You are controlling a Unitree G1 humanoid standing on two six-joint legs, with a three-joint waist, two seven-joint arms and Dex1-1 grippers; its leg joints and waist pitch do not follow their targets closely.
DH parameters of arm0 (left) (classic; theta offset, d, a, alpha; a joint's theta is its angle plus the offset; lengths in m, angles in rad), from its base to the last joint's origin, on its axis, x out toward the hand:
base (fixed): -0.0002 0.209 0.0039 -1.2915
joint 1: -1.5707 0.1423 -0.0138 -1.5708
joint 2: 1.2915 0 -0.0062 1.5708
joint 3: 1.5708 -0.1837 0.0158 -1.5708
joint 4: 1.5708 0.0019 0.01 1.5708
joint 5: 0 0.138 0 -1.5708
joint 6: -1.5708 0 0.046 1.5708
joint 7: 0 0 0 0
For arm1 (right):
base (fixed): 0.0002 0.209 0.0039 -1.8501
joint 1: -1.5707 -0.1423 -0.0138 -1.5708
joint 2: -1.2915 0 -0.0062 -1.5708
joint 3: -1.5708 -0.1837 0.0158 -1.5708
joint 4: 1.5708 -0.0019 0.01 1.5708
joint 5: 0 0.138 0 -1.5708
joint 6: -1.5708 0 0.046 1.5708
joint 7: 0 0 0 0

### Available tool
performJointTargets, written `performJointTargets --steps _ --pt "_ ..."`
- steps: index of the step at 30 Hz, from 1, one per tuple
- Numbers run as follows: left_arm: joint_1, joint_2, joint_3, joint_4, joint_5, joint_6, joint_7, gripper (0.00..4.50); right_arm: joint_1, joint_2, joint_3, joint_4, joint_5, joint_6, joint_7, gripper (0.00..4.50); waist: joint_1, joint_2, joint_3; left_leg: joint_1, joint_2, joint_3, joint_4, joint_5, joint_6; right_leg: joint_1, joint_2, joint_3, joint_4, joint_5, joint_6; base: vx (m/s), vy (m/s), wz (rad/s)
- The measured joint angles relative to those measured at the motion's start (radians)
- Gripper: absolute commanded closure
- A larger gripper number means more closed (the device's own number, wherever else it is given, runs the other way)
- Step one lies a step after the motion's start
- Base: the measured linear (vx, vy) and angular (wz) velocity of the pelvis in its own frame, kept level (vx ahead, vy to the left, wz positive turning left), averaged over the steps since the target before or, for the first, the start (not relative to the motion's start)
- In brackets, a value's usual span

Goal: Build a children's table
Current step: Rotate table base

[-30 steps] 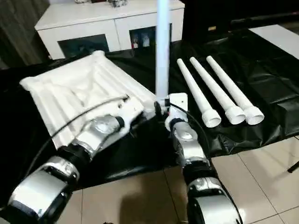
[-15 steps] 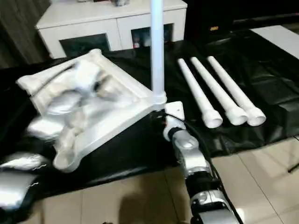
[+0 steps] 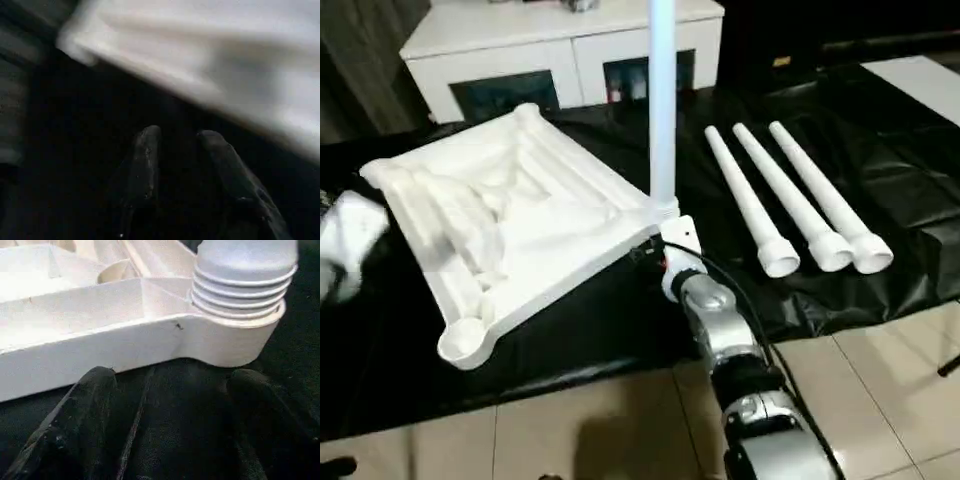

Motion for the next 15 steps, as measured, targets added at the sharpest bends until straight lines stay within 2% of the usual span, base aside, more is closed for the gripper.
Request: performJointTargets --steps 3,7,15 --pt "0.055 0.001 -0.047 -0.091 -0.035 0.082 -0.078 3.18 -0.024 0.007 0.010 0.033 -0.009 -0.002 0.020 0.57 0.002 -0.004 0.001 0.000 0.000 0.000 0.000 0.001 -0.001 0.000 0.000 0.000 0.001 0.000 0.000 0.000 0.000 0.00" --pt "0.090 0.019 -0.053 -0.199 -0.071 0.155 -0.131 3.18 -0.071 0.022 0.027 0.094 -0.019 -0.011 0.043 0.57 0.004 -0.012 0.002 0.002 0.001 0.000 0.000 0.001 -0.002 -0.001 0.001 0.000 0.005 0.000 0.000 0.000 0.000 0.00" --pt "0.171 0.030 -0.067 -0.424 -0.161 0.266 -0.250 3.18 -0.116 0.037 0.029 0.187 -0.029 -0.039 0.066 0.57 0.015 -0.014 0.001 0.002 0.001 0.000 0.001 0.001 -0.002 -0.001 0.001 0.001 0.006 0.000 0.000 0.000 0.000 0.00"
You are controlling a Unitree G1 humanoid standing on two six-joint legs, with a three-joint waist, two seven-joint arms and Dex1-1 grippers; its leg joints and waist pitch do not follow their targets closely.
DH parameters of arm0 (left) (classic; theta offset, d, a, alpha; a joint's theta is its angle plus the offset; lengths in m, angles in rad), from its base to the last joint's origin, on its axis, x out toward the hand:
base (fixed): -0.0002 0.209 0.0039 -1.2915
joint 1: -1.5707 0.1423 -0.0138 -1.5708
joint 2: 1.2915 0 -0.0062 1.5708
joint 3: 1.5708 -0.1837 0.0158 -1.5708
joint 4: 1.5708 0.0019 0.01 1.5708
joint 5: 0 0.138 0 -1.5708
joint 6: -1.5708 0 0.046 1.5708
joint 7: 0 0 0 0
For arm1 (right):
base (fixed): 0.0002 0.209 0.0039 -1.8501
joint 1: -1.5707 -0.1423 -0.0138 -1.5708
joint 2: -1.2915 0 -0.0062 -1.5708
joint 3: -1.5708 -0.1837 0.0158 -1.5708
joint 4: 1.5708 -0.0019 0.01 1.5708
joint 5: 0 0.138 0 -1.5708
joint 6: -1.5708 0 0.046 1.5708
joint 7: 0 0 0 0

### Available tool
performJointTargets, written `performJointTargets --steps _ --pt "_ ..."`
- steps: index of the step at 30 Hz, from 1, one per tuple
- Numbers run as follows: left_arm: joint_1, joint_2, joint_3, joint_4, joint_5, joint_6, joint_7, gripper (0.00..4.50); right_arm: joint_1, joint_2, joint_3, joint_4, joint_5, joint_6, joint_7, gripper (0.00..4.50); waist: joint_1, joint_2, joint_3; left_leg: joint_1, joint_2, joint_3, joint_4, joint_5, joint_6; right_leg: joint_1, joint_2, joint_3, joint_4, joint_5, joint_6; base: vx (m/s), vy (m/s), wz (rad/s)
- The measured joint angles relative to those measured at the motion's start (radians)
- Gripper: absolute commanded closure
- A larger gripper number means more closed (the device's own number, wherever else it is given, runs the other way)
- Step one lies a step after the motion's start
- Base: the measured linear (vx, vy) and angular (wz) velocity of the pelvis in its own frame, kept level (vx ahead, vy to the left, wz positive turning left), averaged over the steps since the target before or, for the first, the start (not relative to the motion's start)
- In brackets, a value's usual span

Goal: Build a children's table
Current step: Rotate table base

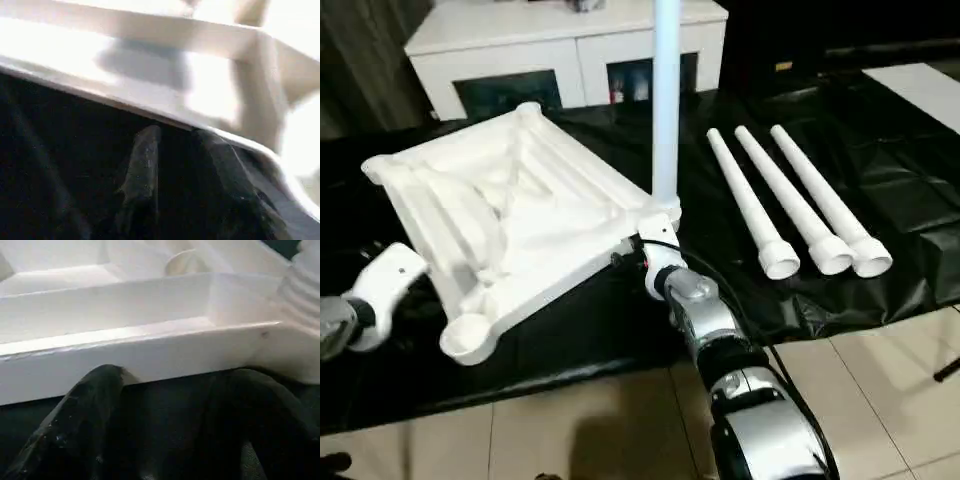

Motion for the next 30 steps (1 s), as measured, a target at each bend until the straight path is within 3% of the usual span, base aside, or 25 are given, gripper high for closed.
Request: performJointTargets --steps 8,14,18,25,27,30 --pt "-0.018 -0.110 -0.073 -0.060 -0.027 0.014 -0.009 3.18 -0.004 0.010 0.000 0.043 0.000 -0.038 0.053 0.57 -0.001 0.000 0.000 0.000 0.000 0.000 0.001 0.000 0.000 0.001 0.000 0.002 0.001 0.000 0.000 0.000 0.000 0.00" --pt "-0.112 -0.251 -0.121 0.060 -0.003 -0.069 0.077 3.18 -0.006 0.006 -0.001 0.042 0.000 -0.056 0.079 0.57 -0.004 0.001 0.000 0.001 0.000 0.000 0.002 0.000 0.000 0.001 0.000 0.002 0.006 0.000 0.000 0.000 0.000 0.00" --pt "-0.169 -0.343 -0.144 0.145 0.028 -0.158 0.151 3.18 -0.002 -0.029 -0.006 -0.039 0.000 -0.049 0.052 0.57 -0.004 0.002 0.001 0.000 0.000 -0.001 0.002 0.000 0.000 0.000 0.000 0.002 0.007 0.000 0.000 0.000 0.000 0.00" --pt "-0.210 -0.423 -0.137 0.211 0.047 -0.319 0.230 3.18 0.014 -0.105 -0.074 -0.237 0.000 0.059 -0.029 0.57 -0.002 0.003 0.001 -0.001 0.000 -0.001 0.002 0.000 0.000 0.001 0.000 0.002 0.006 0.000 0.001 0.000 0.000 0.00" --pt "-0.213 -0.456 -0.116 0.212 0.027 -0.406 0.232 3.18 0.020 -0.136 -0.091 -0.284 0.000 0.118 -0.049 0.57 -0.002 0.003 0.001 -0.001 0.000 -0.001 0.002 0.000 0.000 0.001 0.000 0.002 0.005 -0.001 0.002 0.000 0.000 0.00" --pt "-0.216 -0.501 -0.058 0.200 -0.003 -0.447 0.281 3.18 0.061 -0.156 -0.104 -0.387 0.001 0.155 -0.056 0.57 -0.005 0.004 0.001 -0.001 0.000 -0.001 0.002 0.000 0.000 0.001 0.000 0.002 0.005 -0.003 0.005 0.000 0.000 0.00"
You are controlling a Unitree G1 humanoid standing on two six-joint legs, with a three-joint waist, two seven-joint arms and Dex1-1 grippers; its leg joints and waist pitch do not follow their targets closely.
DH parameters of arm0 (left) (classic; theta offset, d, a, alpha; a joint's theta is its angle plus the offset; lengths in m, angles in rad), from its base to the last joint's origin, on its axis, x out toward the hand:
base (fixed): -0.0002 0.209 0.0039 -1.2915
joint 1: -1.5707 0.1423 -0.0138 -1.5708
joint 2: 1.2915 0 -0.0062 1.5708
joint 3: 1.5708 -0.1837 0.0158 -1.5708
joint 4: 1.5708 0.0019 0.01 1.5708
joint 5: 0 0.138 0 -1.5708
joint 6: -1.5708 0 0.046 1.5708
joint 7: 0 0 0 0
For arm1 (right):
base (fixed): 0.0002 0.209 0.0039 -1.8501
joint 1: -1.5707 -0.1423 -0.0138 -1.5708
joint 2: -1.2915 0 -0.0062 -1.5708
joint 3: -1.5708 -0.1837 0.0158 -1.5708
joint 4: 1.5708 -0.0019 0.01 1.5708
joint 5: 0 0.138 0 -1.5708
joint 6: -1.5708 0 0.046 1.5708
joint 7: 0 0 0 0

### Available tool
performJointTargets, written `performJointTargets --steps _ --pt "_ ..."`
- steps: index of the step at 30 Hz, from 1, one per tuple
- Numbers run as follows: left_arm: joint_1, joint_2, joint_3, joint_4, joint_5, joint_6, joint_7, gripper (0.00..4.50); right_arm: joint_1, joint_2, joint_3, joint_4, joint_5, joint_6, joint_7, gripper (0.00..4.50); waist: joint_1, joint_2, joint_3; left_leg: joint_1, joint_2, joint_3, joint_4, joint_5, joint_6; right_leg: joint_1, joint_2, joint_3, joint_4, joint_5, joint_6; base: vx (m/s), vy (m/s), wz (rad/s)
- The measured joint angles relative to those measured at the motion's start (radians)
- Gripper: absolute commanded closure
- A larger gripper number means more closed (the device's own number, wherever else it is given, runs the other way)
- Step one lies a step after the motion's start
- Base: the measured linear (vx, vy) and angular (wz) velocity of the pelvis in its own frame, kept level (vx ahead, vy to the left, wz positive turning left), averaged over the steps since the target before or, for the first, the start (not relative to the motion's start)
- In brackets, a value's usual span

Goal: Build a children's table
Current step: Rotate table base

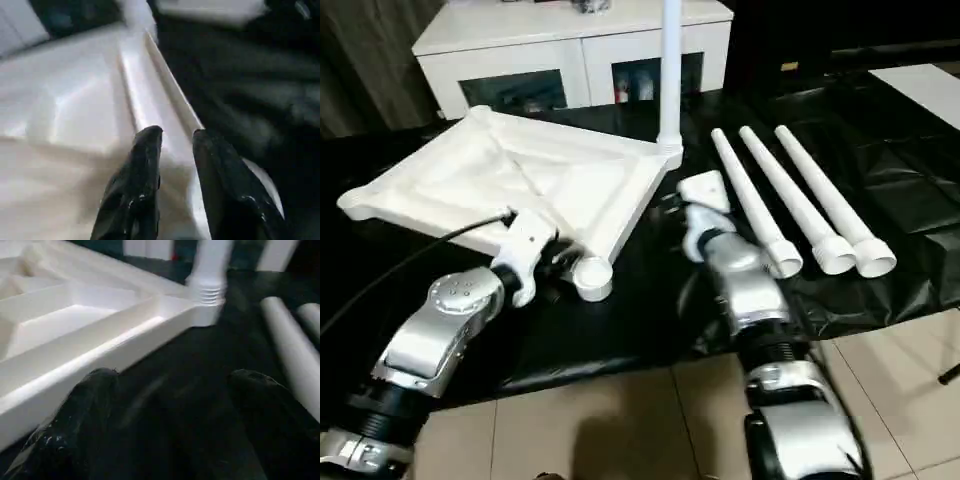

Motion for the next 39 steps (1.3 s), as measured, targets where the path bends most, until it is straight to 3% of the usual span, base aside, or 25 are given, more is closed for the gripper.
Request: performJointTargets --steps 6,8,10,13,16,17,18,19,20,21,22,23,24,25,26,28,31,32,33,34,35,36,37,38,39 --pt "0.123 -0.075 0.188 -0.116 -0.018 -0.062 0.246 3.18 0.185 0.026 -0.012 -0.273 -0.017 -0.022 -0.062 0.57 -0.012 0.001 -0.001 0.000 0.002 -0.001 -0.003 0.000 0.000 -0.001 0.001 -0.002 0.000 -0.005 0.008 0.000 0.000 0.00" --pt "0.151 -0.083 0.209 -0.117 -0.017 -0.073 0.275 3.18 0.214 0.035 -0.014 -0.301 -0.014 -0.013 -0.071 0.57 -0.013 0.001 -0.001 -0.001 0.002 -0.001 -0.002 0.000 0.000 -0.001 0.002 -0.002 0.000 -0.005 0.008 0.000 0.000 0.00" --pt "0.172 -0.104 0.214 -0.151 -0.002 -0.088 0.314 3.18 0.247 0.046 -0.014 -0.342 -0.007 0.014 -0.085 0.57 -0.019 0.002 0.000 -0.020 -0.007 -0.039 0.004 0.000 0.000 0.009 -0.004 -0.033 -0.004 -0.007 0.010 -0.043 -0.014 0.18" --pt "0.171 -0.125 0.211 -0.190 0.042 -0.086 0.389 3.18 0.256 0.068 -0.012 -0.365 -0.004 0.051 -0.102 0.57 -0.034 0.012 0.005 -0.033 -0.017 -0.104 0.007 0.007 -0.011 0.031 0.018 -0.047 -0.003 -0.015 -0.006 -0.002 -0.039 0.52" --pt "0.169 -0.121 0.214 -0.210 0.063 -0.073 0.422 3.18 0.263 0.080 -0.008 -0.400 0.001 0.066 -0.102 0.57 -0.041 0.011 0.008 -0.027 -0.037 -0.183 0.002 0.024 -0.038 0.034 0.059 -0.018 0.076 -0.090 -0.102 -0.013 -0.117 0.61" --pt "0.170 -0.118 0.213 -0.216 0.070 -0.069 0.425 3.18 0.264 0.078 -0.009 -0.413 0.002 0.073 -0.102 0.57 -0.038 0.007 0.006 -0.026 -0.047 -0.205 -0.006 0.029 -0.048 0.037 0.069 -0.003 0.089 -0.106 -0.106 -0.016 -0.203 0.70" --pt "0.173 -0.120 0.211 -0.221 0.074 -0.064 0.429 3.18 0.268 0.074 -0.013 -0.426 0.002 0.077 -0.102 0.57 -0.033 0.000 0.005 -0.022 -0.065 -0.236 -0.025 0.032 -0.053 0.039 0.072 -0.002 0.099 -0.117 -0.093 -0.022 -0.257 0.71" --pt "0.179 -0.125 0.212 -0.228 0.075 -0.055 0.432 3.18 0.275 0.072 -0.015 -0.432 0.004 0.078 -0.104 0.57 -0.028 -0.008 0.004 -0.017 -0.069 -0.247 -0.044 0.029 -0.057 0.040 0.079 -0.001 0.092 -0.117 -0.092 -0.022 -0.257 0.71" --pt "0.183 -0.129 0.212 -0.236 0.076 -0.048 0.437 3.18 0.280 0.070 -0.017 -0.434 0.008 0.080 -0.106 0.57 -0.019 -0.015 0.007 -0.020 -0.064 -0.221 -0.013 -0.009 -0.035 0.038 0.085 -0.005 0.083 -0.113 -0.091 -0.063 -0.291 0.62" --pt "0.197 -0.146 0.212 -0.246 0.079 -0.040 0.452 3.18 0.295 0.077 -0.028 -0.440 0.022 0.094 -0.110 0.57 0.004 -0.035 0.013 -0.024 -0.049 -0.139 0.135 -0.063 0.025 0.044 0.085 -0.002 0.083 -0.112 -0.091 -0.030 -0.279 0.22" --pt "0.213 -0.151 0.212 -0.252 0.077 -0.035 0.455 3.18 0.301 0.084 -0.037 -0.449 0.036 0.114 -0.111 0.57 0.013 -0.049 0.012 -0.014 -0.060 -0.102 0.195 -0.083 0.059 0.051 0.087 0.008 0.081 -0.115 -0.079 -0.030 -0.279 0.22" --pt "0.213 -0.153 0.211 -0.254 0.072 -0.032 0.453 3.18 0.302 0.082 -0.043 -0.460 0.043 0.124 -0.110 0.57 0.017 -0.051 0.010 0.007 -0.080 -0.085 0.194 -0.093 0.075 0.047 0.091 0.012 0.075 -0.111 -0.072 0.031 -0.239 0.10" --pt "0.204 -0.155 0.203 -0.261 0.069 -0.026 0.448 3.18 0.303 0.079 -0.053 -0.479 0.047 0.135 -0.110 0.57 0.019 -0.046 0.005 0.037 -0.104 -0.074 0.126 -0.097 0.086 0.033 0.118 0.028 0.065 -0.097 -0.075 -0.017 -0.212 0.35" --pt "0.201 -0.154 0.198 -0.271 0.068 -0.024 0.445 3.18 0.303 0.071 -0.062 -0.483 0.051 0.138 -0.110 0.57 0.022 -0.031 -0.003 0.050 -0.104 -0.075 0.071 -0.120 0.095 0.023 0.140 0.028 0.055 -0.086 -0.080 -0.017 -0.212 0.35" --pt "0.201 -0.150 0.197 -0.275 0.068 -0.019 0.443 3.18 0.305 0.072 -0.065 -0.483 0.053 0.144 -0.109 0.57 0.027 -0.036 0.000 0.048 -0.096 -0.077 0.052 -0.119 0.071 0.020 0.148 0.025 0.044 -0.071 -0.075 -0.039 -0.182 0.40" --pt "0.226 -0.138 0.196 -0.282 0.052 -0.010 0.416 3.18 0.309 0.093 -0.060 -0.486 0.060 0.168 -0.104 0.57 0.036 -0.026 -0.005 0.047 -0.077 -0.081 0.046 -0.104 0.052 0.013 0.156 0.019 0.042 -0.066 -0.080 -0.026 -0.138 0.27" --pt "0.235 -0.142 0.188 -0.297 0.030 -0.006 0.385 3.18 0.332 0.112 -0.039 -0.490 0.079 0.193 -0.097 0.57 0.055 -0.028 -0.003 0.036 -0.071 -0.068 0.052 -0.103 0.057 0.007 0.153 0.020 0.060 -0.081 -0.098 -0.024 -0.090 0.20" --pt "0.243 -0.145 0.183 -0.307 0.029 -0.006 0.381 3.18 0.337 0.112 -0.035 -0.490 0.079 0.201 -0.097 0.57 0.067 -0.025 0.000 0.051 -0.067 -0.053 0.052 -0.103 0.055 0.011 0.164 0.036 0.055 -0.083 -0.100 -0.031 -0.081 0.12" --pt "0.252 -0.143 0.183 -0.312 0.029 -0.006 0.378 3.18 0.339 0.109 -0.033 -0.492 0.079 0.208 -0.097 0.57 0.078 -0.021 0.012 0.076 -0.059 -0.037 0.038 -0.108 0.047 0.022 0.194 0.078 0.046 -0.082 -0.097 -0.043 -0.068 -0.21" --pt "0.257 -0.140 0.185 -0.314 0.029 -0.004 0.378 3.18 0.339 0.109 -0.033 -0.492 0.079 0.212 -0.097 0.57 0.083 -0.013 0.021 0.101 -0.044 -0.030 0.024 -0.113 0.013 0.029 0.209 0.092 0.036 -0.083 -0.092 -0.043 -0.068 -0.21" --pt "0.261 -0.132 0.193 -0.317 0.029 -0.003 0.377 3.18 0.335 0.112 -0.028 -0.497 0.080 0.217 -0.096 0.57 0.083 -0.009 0.024 0.116 -0.028 -0.017 0.015 -0.116 -0.022 0.030 0.199 0.077 0.042 -0.107 -0.068 -0.061 0.011 -0.49" --pt "0.257 -0.120 0.200 -0.318 0.028 0.000 0.376 3.18 0.335 0.118 -0.022 -0.509 0.080 0.222 -0.096 0.57 0.087 -0.011 0.028 0.133 -0.007 0.009 0.009 -0.115 -0.037 0.016 0.156 0.037 0.119 -0.167 -0.027 -0.029 0.019 -0.54" --pt "0.257 -0.116 0.204 -0.319 0.027 0.000 0.376 3.18 0.336 0.118 -0.021 -0.513 0.079 0.227 -0.095 0.57 0.088 -0.022 0.028 0.145 0.003 0.037 0.009 -0.117 -0.041 0.004 0.108 0.022 0.184 -0.173 -0.027 -0.029 0.019 -0.54" --pt "0.258 -0.115 0.207 -0.322 0.023 0.000 0.375 3.18 0.336 0.116 -0.021 -0.517 0.079 0.231 -0.093 0.57 0.086 -0.032 0.026 0.159 0.016 0.071 0.008 -0.121 -0.048 0.003 0.064 0.023 0.203 -0.170 -0.034 0.055 -0.062 -0.40" --pt "0.263 -0.115 0.215 -0.332 0.019 0.000 0.375 3.18 0.332 0.117 -0.017 -0.520 0.078 0.232 -0.091 0.57 0.086 -0.052 0.020 0.167 0.025 0.110 0.008 -0.128 -0.061 0.007 0.013 0.030 0.164 -0.168 -0.045 0.114 -0.095 -0.37"
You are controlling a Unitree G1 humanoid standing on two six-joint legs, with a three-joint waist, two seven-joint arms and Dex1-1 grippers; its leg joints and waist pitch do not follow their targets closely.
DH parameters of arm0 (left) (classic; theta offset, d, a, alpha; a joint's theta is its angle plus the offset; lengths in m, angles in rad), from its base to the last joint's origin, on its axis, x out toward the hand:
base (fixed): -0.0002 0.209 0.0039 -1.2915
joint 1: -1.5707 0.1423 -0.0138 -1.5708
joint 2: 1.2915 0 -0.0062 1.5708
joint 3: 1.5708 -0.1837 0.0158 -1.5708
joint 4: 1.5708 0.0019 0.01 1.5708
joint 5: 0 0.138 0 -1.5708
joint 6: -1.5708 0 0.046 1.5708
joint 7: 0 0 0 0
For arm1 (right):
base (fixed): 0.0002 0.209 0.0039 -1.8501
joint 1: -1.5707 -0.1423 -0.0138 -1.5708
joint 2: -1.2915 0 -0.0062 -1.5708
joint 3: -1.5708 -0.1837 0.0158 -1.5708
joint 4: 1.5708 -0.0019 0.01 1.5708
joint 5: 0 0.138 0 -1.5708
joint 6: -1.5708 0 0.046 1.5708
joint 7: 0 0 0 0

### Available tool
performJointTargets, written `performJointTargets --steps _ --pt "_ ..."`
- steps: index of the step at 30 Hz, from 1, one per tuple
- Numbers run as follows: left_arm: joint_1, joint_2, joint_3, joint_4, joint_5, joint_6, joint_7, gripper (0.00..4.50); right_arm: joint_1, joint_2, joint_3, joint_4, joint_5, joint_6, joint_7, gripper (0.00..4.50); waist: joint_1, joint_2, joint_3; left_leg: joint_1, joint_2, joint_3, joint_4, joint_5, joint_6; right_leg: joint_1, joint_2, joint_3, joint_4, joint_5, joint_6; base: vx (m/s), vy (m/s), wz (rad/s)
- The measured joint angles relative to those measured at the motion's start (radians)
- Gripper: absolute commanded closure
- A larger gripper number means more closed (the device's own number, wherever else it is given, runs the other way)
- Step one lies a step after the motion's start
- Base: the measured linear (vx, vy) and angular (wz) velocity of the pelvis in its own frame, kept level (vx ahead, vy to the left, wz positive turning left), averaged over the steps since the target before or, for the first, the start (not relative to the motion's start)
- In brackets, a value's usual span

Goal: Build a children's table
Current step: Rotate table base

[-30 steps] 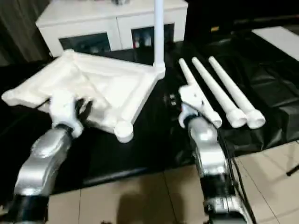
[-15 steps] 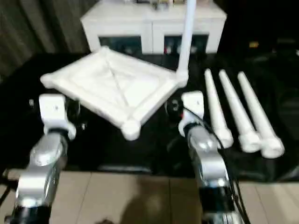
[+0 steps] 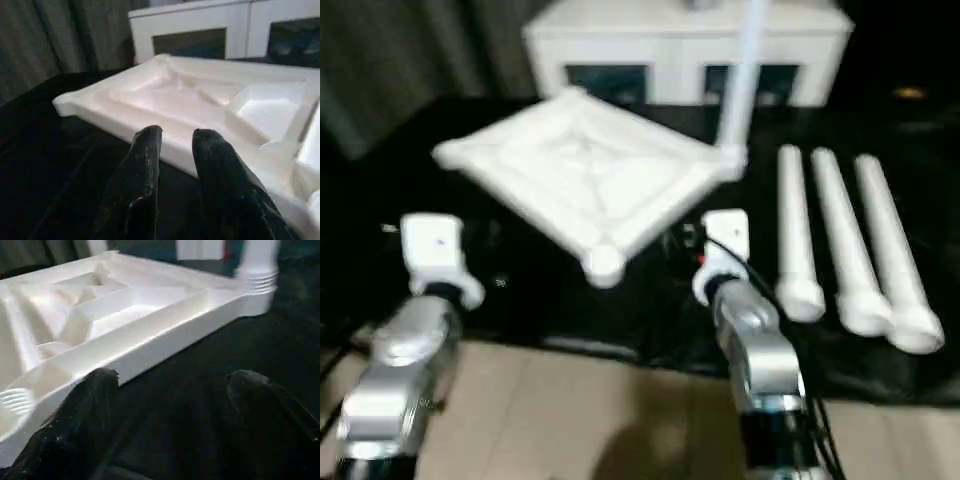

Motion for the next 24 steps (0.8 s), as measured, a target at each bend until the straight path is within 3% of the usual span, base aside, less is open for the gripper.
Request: performJointTargets --steps 1,2,3,4,5,6,7,8,9,11,13,14,15,16,17,18,19,20,21,22,23,24 --pt "0.001 -0.004 0.001 0.000 -0.001 0.000 0.000 3.18 -0.002 -0.005 0.002 -0.006 0.000 -0.001 0.004 0.57 -0.003 -0.010 -0.006 -0.017 -0.010 -0.029 0.019 -0.011 0.005 0.010 -0.004 -0.003 -0.007 -0.003 0.039 0.114 -0.095 -0.37" --pt "0.002 -0.013 -0.008 0.002 -0.002 0.002 -0.001 3.18 0.002 -0.014 0.000 -0.006 0.000 0.001 0.004 0.57 -0.003 -0.003 -0.008 -0.039 -0.025 -0.073 0.047 -0.042 0.062 0.017 0.011 -0.003 -0.018 -0.006 0.032 0.088 -0.086 -0.21" --pt "0.001 -0.028 -0.035 -0.001 -0.007 0.003 -0.009 3.18 0.008 -0.032 -0.010 -0.004 -0.001 0.006 0.003 0.57 -0.005 -0.001 -0.011 -0.084 -0.057 -0.128 0.108 -0.048 0.100 0.028 0.025 0.003 -0.036 -0.004 0.029 0.094 -0.056 0.05" --pt "0.003 -0.030 -0.044 -0.001 -0.008 0.003 -0.012 3.18 0.007 -0.040 -0.022 -0.004 -0.003 0.009 0.002 0.57 -0.005 -0.003 -0.012 -0.121 -0.082 -0.150 0.146 -0.038 0.114 0.038 0.032 0.008 -0.050 0.000 0.024 0.094 -0.056 0.05" --pt "0.004 -0.028 -0.041 -0.002 -0.008 0.003 -0.012 3.18 0.005 -0.040 -0.024 -0.006 -0.003 0.010 0.002 0.57 -0.006 -0.002 -0.015 -0.153 -0.094 -0.165 0.154 -0.024 0.120 0.049 0.041 0.008 -0.064 0.002 0.020 0.146 -0.041 0.06" --pt "0.006 -0.026 -0.034 -0.007 -0.009 0.003 -0.011 3.18 0.002 -0.038 -0.018 -0.007 -0.003 0.011 0.003 0.57 -0.003 0.007 -0.020 -0.187 -0.092 -0.177 0.121 0.005 0.121 0.068 0.058 -0.002 -0.083 0.001 0.018 0.151 -0.018 -0.04" --pt "0.010 -0.026 -0.027 -0.012 -0.009 0.002 -0.011 3.18 0.000 -0.037 -0.011 -0.010 -0.003 0.012 0.004 0.57 -0.005 0.029 -0.027 -0.202 -0.077 -0.183 0.057 0.040 0.130 0.083 0.081 -0.021 -0.094 -0.002 0.018 0.151 -0.018 -0.04" --pt "0.012 -0.024 -0.023 -0.015 -0.009 0.002 -0.010 3.18 -0.002 -0.036 -0.006 -0.013 -0.003 0.013 0.004 0.57 -0.009 0.055 -0.029 -0.201 -0.055 -0.195 0.025 0.116 0.112 0.104 0.105 -0.041 -0.102 -0.010 0.020 0.186 0.032 -0.02" --pt "0.035 -0.011 -0.006 -0.017 -0.009 0.001 -0.007 3.18 -0.008 -0.020 0.014 -0.010 -0.003 0.019 0.007 0.57 -0.015 0.047 -0.026 -0.179 -0.041 -0.183 0.039 0.096 0.072 0.103 0.100 -0.027 -0.072 -0.026 0.026 0.207 0.069 -0.31" --pt "0.044 -0.003 0.022 -0.007 -0.008 0.000 0.003 3.18 -0.014 -0.013 0.052 -0.026 -0.003 0.023 0.025 0.57 -0.023 0.022 -0.025 -0.150 -0.041 -0.147 0.038 0.068 0.064 0.068 0.074 -0.004 -0.006 -0.033 0.036 0.194 0.064 -0.43" --pt "0.047 -0.009 0.027 -0.009 -0.008 -0.010 0.007 3.18 -0.029 -0.031 0.052 -0.031 -0.004 0.035 0.027 0.57 -0.028 -0.013 -0.024 -0.107 -0.039 -0.098 0.021 0.053 0.054 0.030 0.030 -0.004 -0.013 -0.017 0.053 0.155 0.019 -0.49" --pt "0.048 -0.011 0.026 -0.009 -0.008 -0.014 0.009 3.18 -0.034 -0.038 0.052 -0.038 -0.005 0.038 0.027 0.57 -0.034 -0.027 -0.023 -0.091 -0.038 -0.078 0.017 0.046 0.047 0.016 0.014 -0.005 -0.035 -0.002 0.048 0.141 -0.055 -0.56" --pt "0.052 -0.017 0.023 -0.009 -0.008 -0.018 0.012 3.18 -0.033 -0.054 0.049 -0.046 -0.006 0.039 0.028 0.57 -0.048 -0.053 -0.023 -0.086 -0.042 -0.080 0.019 0.036 0.045 0.027 0.014 -0.003 -0.046 0.027 0.054 0.102 -0.091 -0.31" --pt "0.051 -0.036 0.013 -0.010 -0.008 -0.020 0.014 3.18 -0.030 -0.072 0.039 -0.046 -0.008 0.040 0.030 0.57 -0.053 -0.054 -0.025 -0.087 -0.044 -0.093 0.027 0.025 0.065 0.036 0.024 -0.004 -0.059 0.024 0.046 0.102 -0.091 -0.31" --pt "0.052 -0.050 -0.014 -0.012 -0.009 -0.023 0.012 3.18 -0.030 -0.093 0.027 -0.046 -0.015 0.044 0.029 0.57 -0.054 -0.063 -0.027 -0.110 -0.052 -0.122 0.064 0.008 0.103 0.040 0.030 -0.003 -0.071 0.021 0.034 0.122 -0.080 -0.07" --pt "0.060 -0.057 -0.033 -0.013 -0.011 -0.025 0.009 3.18 -0.031 -0.111 0.008 -0.046 -0.027 0.052 0.026 0.57 -0.055 -0.070 -0.027 -0.143 -0.065 -0.147 0.115 0.005 0.110 0.054 0.038 -0.003 -0.091 0.025 0.032 0.168 -0.073 -0.10" --pt "0.069 -0.051 -0.034 -0.018 -0.014 -0.025 -0.001 3.18 -0.036 -0.112 0.004 -0.046 -0.032 0.058 0.025 0.57 -0.057 -0.069 -0.029 -0.162 -0.070 -0.157 0.113 0.011 0.105 0.063 0.043 -0.008 -0.101 0.030 0.038 0.168 -0.073 -0.10" --pt "0.070 -0.035 -0.035 -0.029 -0.022 -0.022 -0.017 3.18 -0.047 -0.113 0.007 -0.046 -0.038 0.064 0.025 0.57 -0.057 -0.059 -0.033 -0.178 -0.065 -0.169 0.065 0.041 0.107 0.069 0.057 -0.015 -0.105 0.028 0.035 0.112 -0.047 -0.10" --pt "0.065 -0.018 -0.033 -0.046 -0.030 -0.020 -0.033 3.10 -0.066 -0.113 0.012 -0.045 -0.043 0.069 0.026 0.40 -0.056 -0.031 -0.037 -0.192 -0.044 -0.189 0.015 0.119 0.064 0.073 0.087 -0.036 -0.097 0.017 0.033 0.000 0.000 0.00" --pt "0.067 0.005 -0.033 -0.050 -0.035 -0.017 -0.054 3.10 -0.079 -0.106 0.021 -0.045 -0.040 0.087 0.034 0.40 -0.058 -0.032 -0.038 -0.193 -0.035 -0.198 0.031 0.110 0.055 0.070 0.088 -0.039 -0.084 0.007 0.034 0.000 0.000 0.00" --pt "0.070 0.022 -0.031 -0.049 -0.039 -0.011 -0.075 3.08 -0.097 -0.103 0.048 -0.045 -0.027 0.105 0.054 0.30 -0.063 -0.035 -0.038 -0.191 -0.038 -0.203 0.036 0.104 0.058 0.054 0.086 -0.028 -0.068 0.007 0.035 0.000 0.000 0.00" --pt "0.070 0.044 -0.028 -0.050 -0.049 -0.003 -0.106 2.96 -0.120 -0.097 0.061 -0.045 0.002 0.135 0.085 0.24 -0.064 -0.037 -0.039 -0.190 -0.050 -0.212 0.037 0.103 0.059 0.040 0.080 0.009 -0.068 0.010 0.045 0.019 0.016 -0.18"
